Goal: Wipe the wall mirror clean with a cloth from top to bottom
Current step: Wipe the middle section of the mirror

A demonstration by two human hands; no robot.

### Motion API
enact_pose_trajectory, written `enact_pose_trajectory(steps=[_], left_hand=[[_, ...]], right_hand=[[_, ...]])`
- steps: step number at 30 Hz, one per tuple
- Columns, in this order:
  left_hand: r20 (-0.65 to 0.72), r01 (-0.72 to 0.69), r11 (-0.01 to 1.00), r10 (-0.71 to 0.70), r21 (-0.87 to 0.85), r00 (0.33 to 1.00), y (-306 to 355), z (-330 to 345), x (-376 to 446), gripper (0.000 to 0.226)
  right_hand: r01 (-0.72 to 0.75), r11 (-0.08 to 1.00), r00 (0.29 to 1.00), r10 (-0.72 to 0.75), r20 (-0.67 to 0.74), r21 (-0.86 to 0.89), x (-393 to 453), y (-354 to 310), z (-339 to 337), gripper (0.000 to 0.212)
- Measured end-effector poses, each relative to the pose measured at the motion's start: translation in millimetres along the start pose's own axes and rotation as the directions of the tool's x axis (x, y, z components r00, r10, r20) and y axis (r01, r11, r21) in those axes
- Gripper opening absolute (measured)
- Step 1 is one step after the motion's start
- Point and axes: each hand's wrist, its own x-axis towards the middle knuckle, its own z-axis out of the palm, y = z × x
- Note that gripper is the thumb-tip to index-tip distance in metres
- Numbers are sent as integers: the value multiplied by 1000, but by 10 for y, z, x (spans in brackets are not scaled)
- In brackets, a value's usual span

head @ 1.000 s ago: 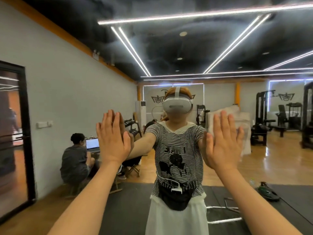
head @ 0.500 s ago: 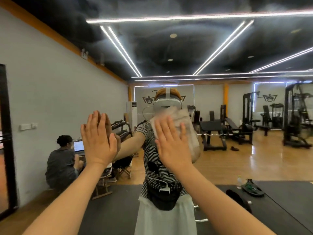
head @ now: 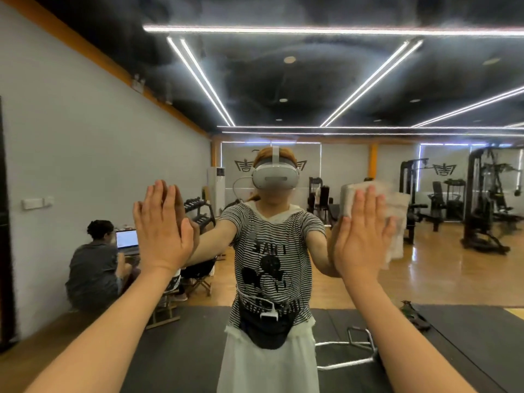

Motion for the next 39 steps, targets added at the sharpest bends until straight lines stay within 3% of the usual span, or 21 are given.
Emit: enact_pose_trajectory(steps=[3,6,11,17,19,22,24,30,32,34,36,39], left_hand=[[-16,-11,1000,11,12,1000,-6,21,2,65],[-25,-10,1000,11,19,1000,-11,46,1,66],[-4,-8,999,8,46,1000,-12,37,1,66],[26,-7,998,6,58,1000,-5,3,0,67],[24,-3,999,2,52,1000,-9,6,-1,66],[20,-3,999,3,43,1000,-14,16,-4,66],[10,-8,999,8,39,1000,-21,24,-2,65],[-22,-16,1000,17,24,1000,-20,56,-8,66],[-32,-19,1000,20,19,999,-21,61,-9,66],[-37,-20,1000,20,18,999,-21,62,-7,66],[-37,-18,1000,19,19,999,-24,62,-4,66],[-32,-23,999,24,25,999,-44,68,-8,66]], right_hand=[[-238,970,971,239,-19,42,-35,-362,93,59],[-242,970,970,242,-1,32,-89,-715,199,58],[171,985,985,-171,35,2,-327,-1249,435,60],[570,820,814,-557,167,-42,-162,-822,271,59],[515,855,849,-499,174,-65,-69,-534,189,57],[282,956,954,-270,129,-85,0,-134,52,56],[158,986,984,-153,86,-56,-2,-52,22,55],[-227,973,973,228,-25,51,-88,-606,189,60],[-258,965,966,259,-6,34,-128,-834,265,59],[-159,987,987,159,9,17,-211,-1102,352,57],[50,999,998,-50,31,12,-340,-1362,455,58],[321,947,944,-323,72,29,-489,-1528,547,60]])
